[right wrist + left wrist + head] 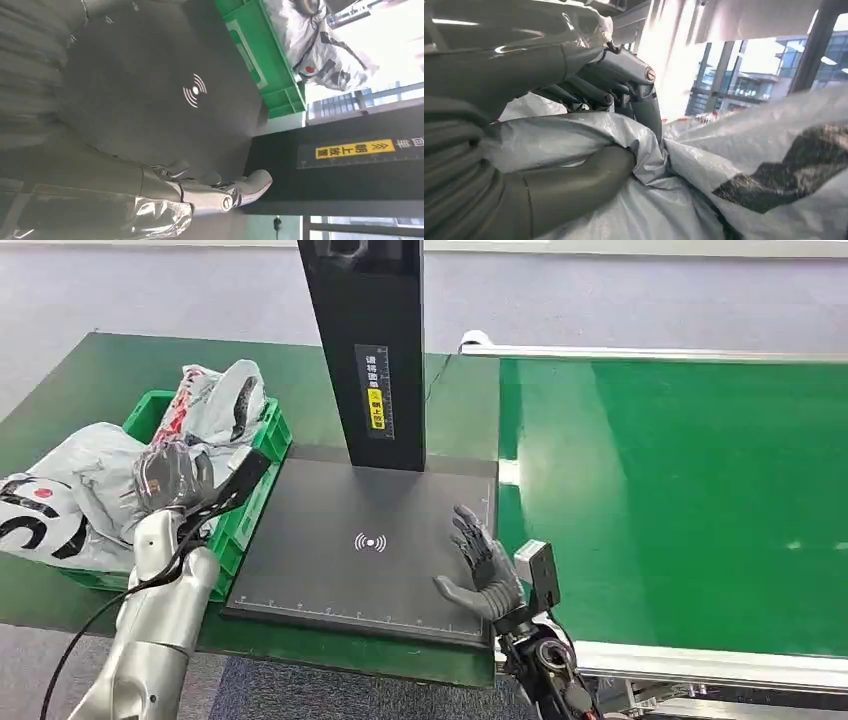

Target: Moved the parcel from conveyor to table for the left to box.

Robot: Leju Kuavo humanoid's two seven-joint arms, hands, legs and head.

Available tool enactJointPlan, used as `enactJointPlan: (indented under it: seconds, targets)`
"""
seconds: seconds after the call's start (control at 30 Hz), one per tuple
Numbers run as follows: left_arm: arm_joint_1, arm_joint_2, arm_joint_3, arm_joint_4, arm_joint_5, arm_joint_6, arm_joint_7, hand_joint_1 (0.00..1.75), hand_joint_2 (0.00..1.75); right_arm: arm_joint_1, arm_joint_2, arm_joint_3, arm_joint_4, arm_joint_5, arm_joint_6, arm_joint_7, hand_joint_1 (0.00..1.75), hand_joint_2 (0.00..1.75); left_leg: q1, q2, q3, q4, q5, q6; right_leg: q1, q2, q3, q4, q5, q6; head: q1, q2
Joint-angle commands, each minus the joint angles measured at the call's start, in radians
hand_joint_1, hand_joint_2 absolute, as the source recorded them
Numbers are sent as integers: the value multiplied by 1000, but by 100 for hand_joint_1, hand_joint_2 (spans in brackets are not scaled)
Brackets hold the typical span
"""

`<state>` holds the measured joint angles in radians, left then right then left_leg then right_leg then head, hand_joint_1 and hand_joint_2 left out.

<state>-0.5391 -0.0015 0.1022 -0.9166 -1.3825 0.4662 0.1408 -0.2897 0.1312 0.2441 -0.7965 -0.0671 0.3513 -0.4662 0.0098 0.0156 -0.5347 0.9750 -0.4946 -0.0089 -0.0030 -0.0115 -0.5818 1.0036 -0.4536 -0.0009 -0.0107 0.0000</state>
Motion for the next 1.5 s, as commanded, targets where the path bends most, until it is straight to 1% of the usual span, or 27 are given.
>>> enactJointPlan:
  seconds: [0.03,0.13,0.17,0.2,0.23,0.3,0.37,0.43,0.67,0.7,0.73,0.77,0.8,0.87,0.93,1.0,1.1,1.13,1.17,1.2,1.5]
  targets:
    - [-21,31,62,157,5,-9,25,175,175,-3,2,-15,5,5,5,5,0,175,0,0,1,-1,1,0,0,1,0,-1,1,0,0,0]
    - [-25,34,83,173,20,9,19,175,175,1,2,-18,3,7,5,4,0,175,0,1,2,-1,1,0,0,2,1,-1,1,0,0,0]
    - [-27,39,76,181,17,2,0,161,175,1,1,-18,2,8,5,5,0,175,0,1,2,-2,1,0,0,3,1,-2,2,0,0,0]
    - [-30,36,75,190,39,-18,-40,5,175,-1,-1,-18,2,8,6,6,0,175,0,2,3,-2,1,0,-1,3,2,-1,1,0,0,0]
    - [-32,34,59,200,42,-36,-76,0,175,-4,-4,-18,4,8,10,6,0,175,0,1,2,-2,1,0,0,3,2,-2,2,0,0,0]
    - [-36,19,70,208,106,-51,-124,0,175,-8,-6,-20,7,6,12,4,0,175,-1,0,2,-1,1,0,-1,2,1,-1,1,0,0,0]
    - [-34,15,73,205,116,-38,-124,0,175,-9,-6,-21,6,6,13,4,0,175,0,0,2,-2,2,0,-1,2,1,-2,2,0,0,0]
    - [-25,17,85,184,168,22,-142,0,175,-3,-5,-19,-6,8,13,9,0,175,0,0,2,-2,2,0,0,2,1,-1,2,0,0,0]
    - [-22,21,82,175,173,15,-142,0,175,-1,-4,-19,-10,7,12,11,0,175,0,1,2,-1,1,0,0,2,2,-1,1,0,0,0]
    - [-11,18,85,151,204,57,-164,0,175,0,-5,-18,-12,8,9,13,0,175,0,1,2,-2,1,0,0,3,2,-2,2,0,0,0]
    - [1,16,88,121,258,88,-211,0,0,-1,-6,-17,-15,7,6,13,0,175,0,1,3,-2,1,0,0,3,2,-1,1,0,0,0]
    - [7,13,90,103,281,100,-231,0,0,-2,-6,-17,-16,5,6,12,0,175,0,1,3,-1,0,0,0,3,2,0,1,0,0,0]
    - [23,0,100,57,396,113,-324,0,0,-4,-7,-21,-17,-5,9,13,0,175,0,1,2,-1,1,0,0,3,2,-1,1,0,0,0]
    - [60,-20,93,-29,554,153,-470,0,0,-10,-8,-15,-13,-14,17,14,0,175,0,1,1,-1,1,0,0,2,1,-1,1,0,0,0]
    - [99,-32,83,-100,639,224,-562,0,0,-19,-5,-4,-1,-13,15,12,0,175,0,0,1,0,1,1,0,2,1,-1,1,0,0,0]
    - [145,-46,63,-192,807,232,-700,0,0,-34,-2,10,16,-18,7,-5,0,175,0,1,1,0,0,1,0,3,1,-1,1,1,0,0]
    - [204,-78,31,-320,936,232,-830,0,0,-58,0,23,38,-30,-1,-15,0,175,0,1,0,0,0,1,0,3,0,0,1,1,0,0]
    - [215,-81,20,-351,947,232,-839,0,0,-61,0,24,40,-31,-1,-16,0,175,0,1,-1,0,0,1,0,3,0,-1,1,1,0,0]
    - [258,-81,-21,-452,979,232,-839,0,0,-67,-1,28,49,-37,0,-17,0,175,0,1,-1,0,0,1,0,3,-1,-1,1,1,0,0]
    - [277,-79,-49,-490,998,232,-839,0,0,-69,-2,31,52,-38,-2,-19,0,175,0,1,-2,0,0,1,0,3,-1,0,1,0,0,0]
    - [277,-79,-49,-490,998,232,-839,0,0,-69,-2,31,52,-38,-2,-19,0,175,0,-1,-1,0,0,0,0,2,0,0,1,0,0,0]
